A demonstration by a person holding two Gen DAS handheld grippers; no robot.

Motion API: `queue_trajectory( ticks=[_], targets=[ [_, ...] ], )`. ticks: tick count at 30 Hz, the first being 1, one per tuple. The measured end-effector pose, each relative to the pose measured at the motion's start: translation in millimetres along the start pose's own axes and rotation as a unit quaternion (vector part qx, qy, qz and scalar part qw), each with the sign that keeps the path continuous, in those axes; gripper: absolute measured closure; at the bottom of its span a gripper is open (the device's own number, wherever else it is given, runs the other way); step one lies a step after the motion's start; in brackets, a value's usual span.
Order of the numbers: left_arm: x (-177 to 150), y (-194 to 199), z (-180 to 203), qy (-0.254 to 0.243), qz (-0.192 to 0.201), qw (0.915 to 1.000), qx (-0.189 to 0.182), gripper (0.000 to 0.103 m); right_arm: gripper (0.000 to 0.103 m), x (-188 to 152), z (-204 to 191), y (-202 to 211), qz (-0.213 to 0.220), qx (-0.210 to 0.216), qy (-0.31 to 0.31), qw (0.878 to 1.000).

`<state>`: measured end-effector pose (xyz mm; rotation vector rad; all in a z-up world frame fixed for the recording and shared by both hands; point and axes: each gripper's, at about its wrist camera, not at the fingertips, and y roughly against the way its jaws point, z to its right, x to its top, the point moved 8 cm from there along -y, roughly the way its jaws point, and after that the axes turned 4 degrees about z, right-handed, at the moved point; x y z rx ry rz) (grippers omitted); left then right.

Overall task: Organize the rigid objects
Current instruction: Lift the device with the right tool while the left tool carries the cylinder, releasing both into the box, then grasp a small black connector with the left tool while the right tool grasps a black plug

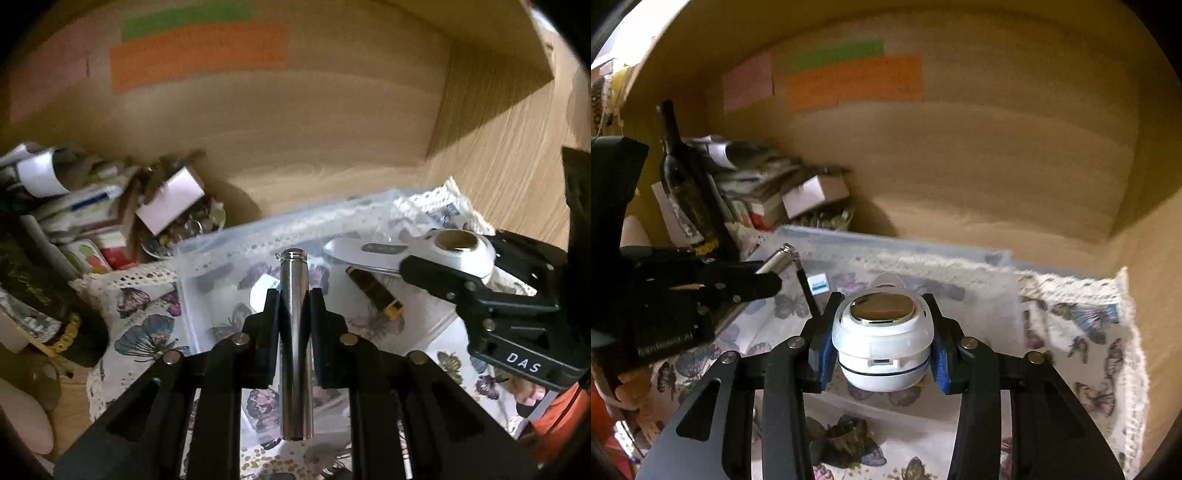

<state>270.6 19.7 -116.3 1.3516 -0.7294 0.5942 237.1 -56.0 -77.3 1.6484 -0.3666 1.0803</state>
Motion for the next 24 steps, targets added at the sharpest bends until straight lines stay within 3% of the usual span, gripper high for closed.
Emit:
queue_trajectory(
  ticks=[6, 13, 17, 20, 24],
  targets=[
    [-7, -18, 1, -0.005, -0.024, 0.9997, -0.007, 0.088, 0.065, -16, 2, -25, -0.041, 0.01, 0.003, 0.999],
    [-14, -29, 1, -0.001, -0.045, 0.9989, -0.014, 0.088, 0.063, -26, 19, -39, -0.076, -0.032, 0.001, 0.997],
    [-14, -23, 3, 0.002, -0.044, 0.9988, -0.021, 0.088, 0.06, -23, 22, -35, -0.069, -0.049, 0.0, 0.996],
    [-12, -12, 3, 0.007, -0.035, 0.9991, -0.021, 0.087, 0.05, -19, 23, -26, -0.054, -0.054, -0.001, 0.997],
    [-5, 8, 0, 0.008, -0.011, 0.9999, -0.01, 0.077, 0.039, -8, 18, -3, -0.023, -0.061, 0.008, 0.998]
  ],
)
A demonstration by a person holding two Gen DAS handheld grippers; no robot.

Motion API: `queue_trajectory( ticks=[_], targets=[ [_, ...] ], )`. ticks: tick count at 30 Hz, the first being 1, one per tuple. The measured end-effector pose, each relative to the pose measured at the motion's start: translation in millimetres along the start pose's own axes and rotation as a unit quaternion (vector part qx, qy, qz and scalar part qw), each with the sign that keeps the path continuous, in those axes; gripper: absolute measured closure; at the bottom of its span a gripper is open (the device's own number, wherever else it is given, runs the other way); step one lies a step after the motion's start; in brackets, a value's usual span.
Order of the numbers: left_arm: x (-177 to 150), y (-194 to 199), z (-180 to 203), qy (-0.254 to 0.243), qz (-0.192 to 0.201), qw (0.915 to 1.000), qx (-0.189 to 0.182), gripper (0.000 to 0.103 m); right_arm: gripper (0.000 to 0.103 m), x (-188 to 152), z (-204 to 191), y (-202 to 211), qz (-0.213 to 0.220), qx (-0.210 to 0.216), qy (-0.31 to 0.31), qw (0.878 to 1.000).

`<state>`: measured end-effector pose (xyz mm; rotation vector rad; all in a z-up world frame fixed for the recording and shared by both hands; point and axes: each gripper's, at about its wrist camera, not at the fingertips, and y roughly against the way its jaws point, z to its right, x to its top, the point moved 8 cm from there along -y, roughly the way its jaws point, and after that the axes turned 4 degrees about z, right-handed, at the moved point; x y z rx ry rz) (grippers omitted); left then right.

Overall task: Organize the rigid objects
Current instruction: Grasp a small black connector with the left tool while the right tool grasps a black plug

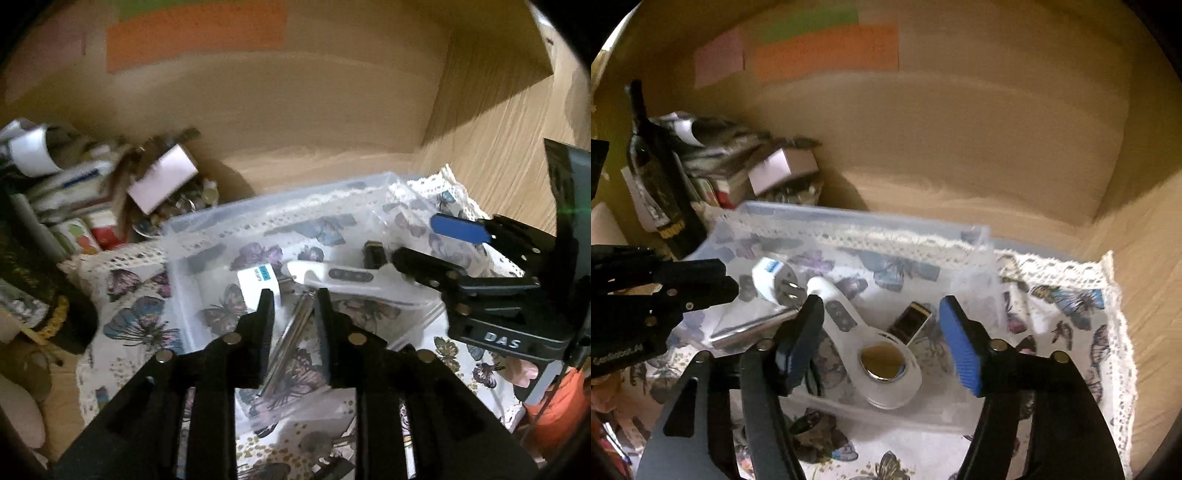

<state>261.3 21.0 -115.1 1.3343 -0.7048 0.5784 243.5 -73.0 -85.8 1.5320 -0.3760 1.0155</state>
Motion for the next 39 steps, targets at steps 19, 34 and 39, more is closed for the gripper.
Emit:
queue_trajectory(
  ticks=[19, 34, 39],
  targets=[
    [-45, 73, -13, 0.015, 0.039, 0.998, 0.047, 0.017, 0.02, -27, -23, 80, 0.06, 0.014, 0.0, 0.998],
    [-132, 26, 10, -0.008, -0.075, 0.9971, 0.01, 0.033, 0.026, -93, -43, 42, -0.039, 0.058, 0.008, 0.998],
    [-136, 21, 19, -0.023, -0.082, 0.9964, 0.001, 0.042, 0.028, -100, -53, 34, -0.06, 0.076, 0.009, 0.995]
  ],
)
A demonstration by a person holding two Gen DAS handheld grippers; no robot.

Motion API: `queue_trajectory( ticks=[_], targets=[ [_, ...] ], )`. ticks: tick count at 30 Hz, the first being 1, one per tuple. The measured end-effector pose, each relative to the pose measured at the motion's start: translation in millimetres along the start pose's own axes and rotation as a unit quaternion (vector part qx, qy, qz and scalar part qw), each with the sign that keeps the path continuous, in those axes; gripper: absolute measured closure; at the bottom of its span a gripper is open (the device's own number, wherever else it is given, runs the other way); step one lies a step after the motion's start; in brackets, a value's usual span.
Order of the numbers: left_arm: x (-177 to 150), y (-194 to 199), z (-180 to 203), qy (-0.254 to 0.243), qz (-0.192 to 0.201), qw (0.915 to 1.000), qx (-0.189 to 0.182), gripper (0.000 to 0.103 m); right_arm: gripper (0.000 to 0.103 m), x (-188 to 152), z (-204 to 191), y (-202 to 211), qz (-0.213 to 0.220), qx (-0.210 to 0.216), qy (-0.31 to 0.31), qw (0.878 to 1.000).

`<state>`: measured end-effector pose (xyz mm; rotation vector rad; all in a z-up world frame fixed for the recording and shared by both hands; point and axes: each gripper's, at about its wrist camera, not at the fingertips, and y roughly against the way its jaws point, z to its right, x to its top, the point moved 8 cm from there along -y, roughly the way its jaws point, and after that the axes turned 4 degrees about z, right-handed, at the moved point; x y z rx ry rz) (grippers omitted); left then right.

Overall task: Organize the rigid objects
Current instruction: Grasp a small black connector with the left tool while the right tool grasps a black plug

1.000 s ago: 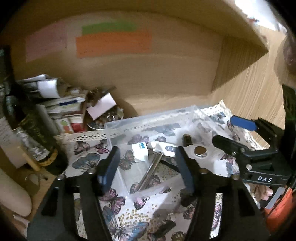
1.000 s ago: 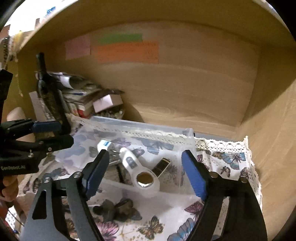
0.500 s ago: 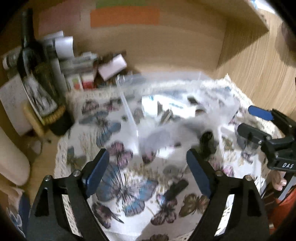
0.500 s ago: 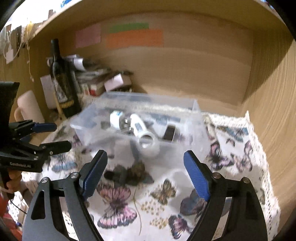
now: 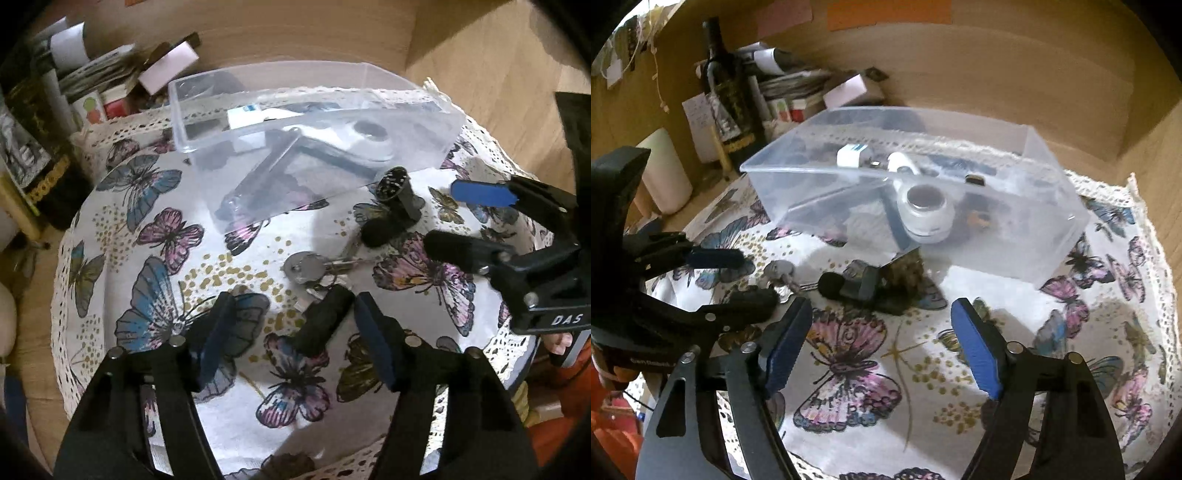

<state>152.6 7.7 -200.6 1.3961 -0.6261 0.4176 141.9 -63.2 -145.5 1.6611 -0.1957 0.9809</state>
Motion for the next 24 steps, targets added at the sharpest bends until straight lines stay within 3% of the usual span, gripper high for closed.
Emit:
queue_trajectory(
  ticks=[4, 8, 18, 24],
  targets=[
    [-2, 1, 7, -0.019, 0.008, 0.9998, 0.004, 0.063, 0.04, -4, -6, -10, -0.021, 0.019, -0.002, 1.0],
    [-4, 4, 9, -0.027, 0.012, 0.9996, -0.006, 0.077, 0.042, -6, -14, -20, -0.039, 0.029, -0.001, 0.999],
    [-8, 15, -7, -0.004, 0.031, 0.9994, -0.015, 0.078, 0.041, 6, -13, -40, -0.048, -0.011, -0.001, 0.999],
    [-5, 23, -17, 0.009, 0.042, 0.999, -0.011, 0.078, 0.049, 5, -11, -36, -0.044, -0.013, -0.003, 0.999]
  ],
)
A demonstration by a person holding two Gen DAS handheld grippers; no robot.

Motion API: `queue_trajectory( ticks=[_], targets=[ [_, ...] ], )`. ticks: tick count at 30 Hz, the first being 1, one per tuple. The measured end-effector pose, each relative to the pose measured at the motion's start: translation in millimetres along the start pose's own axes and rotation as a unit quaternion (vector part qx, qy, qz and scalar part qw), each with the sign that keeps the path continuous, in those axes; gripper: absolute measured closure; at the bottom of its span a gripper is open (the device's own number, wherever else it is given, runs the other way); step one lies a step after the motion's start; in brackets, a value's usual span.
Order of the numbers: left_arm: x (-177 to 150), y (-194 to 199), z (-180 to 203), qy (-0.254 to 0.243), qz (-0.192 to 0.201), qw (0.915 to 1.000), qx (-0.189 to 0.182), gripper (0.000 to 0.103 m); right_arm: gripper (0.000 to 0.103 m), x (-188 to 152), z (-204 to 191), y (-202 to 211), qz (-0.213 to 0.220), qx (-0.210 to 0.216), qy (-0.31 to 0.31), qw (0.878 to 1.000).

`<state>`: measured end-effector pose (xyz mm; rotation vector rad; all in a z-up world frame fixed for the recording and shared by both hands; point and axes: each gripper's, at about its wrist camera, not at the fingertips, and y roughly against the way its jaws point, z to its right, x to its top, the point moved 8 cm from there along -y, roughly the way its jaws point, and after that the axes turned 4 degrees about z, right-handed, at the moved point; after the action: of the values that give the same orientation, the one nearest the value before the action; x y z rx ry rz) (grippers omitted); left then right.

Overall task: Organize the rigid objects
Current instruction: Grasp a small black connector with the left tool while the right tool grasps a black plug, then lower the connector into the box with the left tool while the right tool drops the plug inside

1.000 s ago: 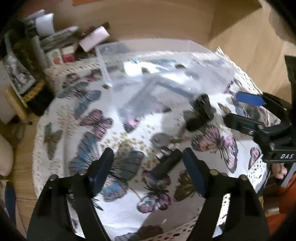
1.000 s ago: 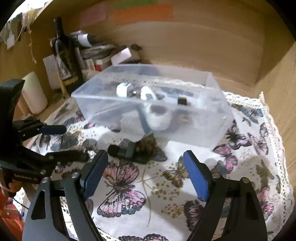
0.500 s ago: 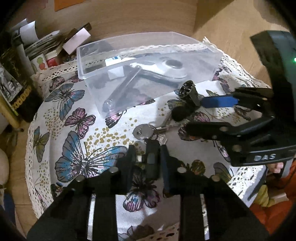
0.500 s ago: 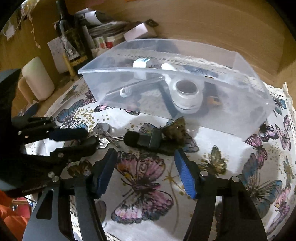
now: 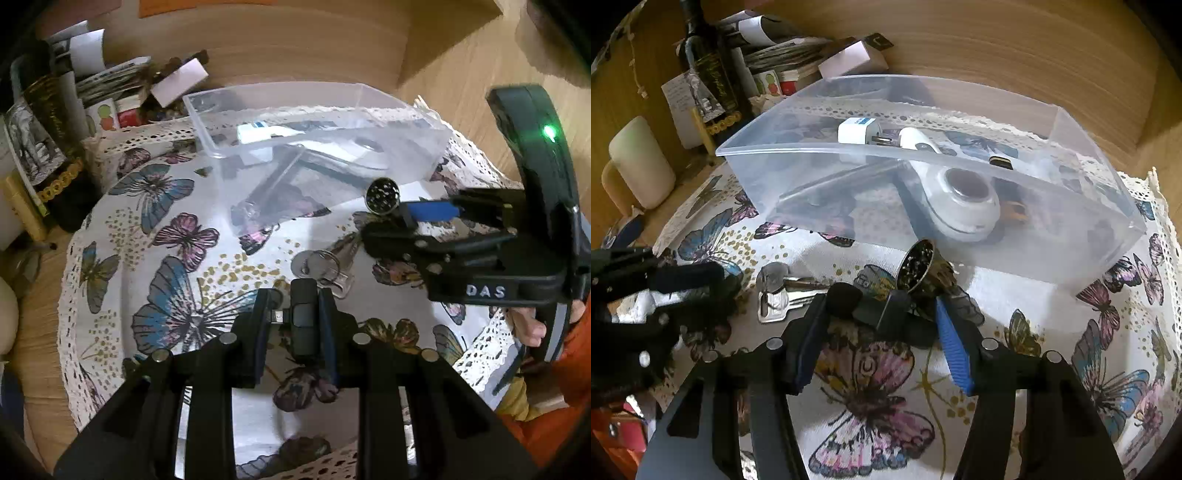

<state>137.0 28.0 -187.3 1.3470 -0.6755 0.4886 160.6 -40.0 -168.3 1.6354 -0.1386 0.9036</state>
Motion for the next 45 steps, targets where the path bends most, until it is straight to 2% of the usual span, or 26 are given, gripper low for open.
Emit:
queue_trajectory(
  ticks=[8, 16, 24, 28, 33, 38, 45],
  targets=[
    [16, 14, -5, 0.014, 0.027, 0.9995, 0.013, 0.078, 0.05, -4, 5, 24, 0.025, -0.014, 0.003, 1.0],
    [56, 42, -5, 0.02, 0.084, 0.996, 0.024, 0.078, 0.05, 24, 19, 71, 0.101, -0.029, -0.006, 0.994],
    [111, 71, -10, 0.035, 0.157, 0.9858, 0.048, 0.078, 0.05, 59, 38, 104, 0.169, -0.037, -0.021, 0.985],
    [133, 65, -15, 0.047, 0.162, 0.9845, 0.05, 0.078, 0.05, 78, 50, 112, 0.195, -0.043, -0.024, 0.98],
    [150, 36, -18, 0.042, 0.142, 0.9872, 0.059, 0.078, 0.05, 97, 63, 99, 0.195, -0.056, -0.024, 0.979],
    [147, -2, -17, 0.035, 0.1, 0.9929, 0.055, 0.078, 0.05, 102, 78, 67, 0.165, -0.059, -0.036, 0.984],
    [140, -41, -17, 0.029, 0.059, 0.9961, 0.059, 0.078, 0.05, 93, 89, 17, 0.11, -0.063, -0.043, 0.991]
  ],
)
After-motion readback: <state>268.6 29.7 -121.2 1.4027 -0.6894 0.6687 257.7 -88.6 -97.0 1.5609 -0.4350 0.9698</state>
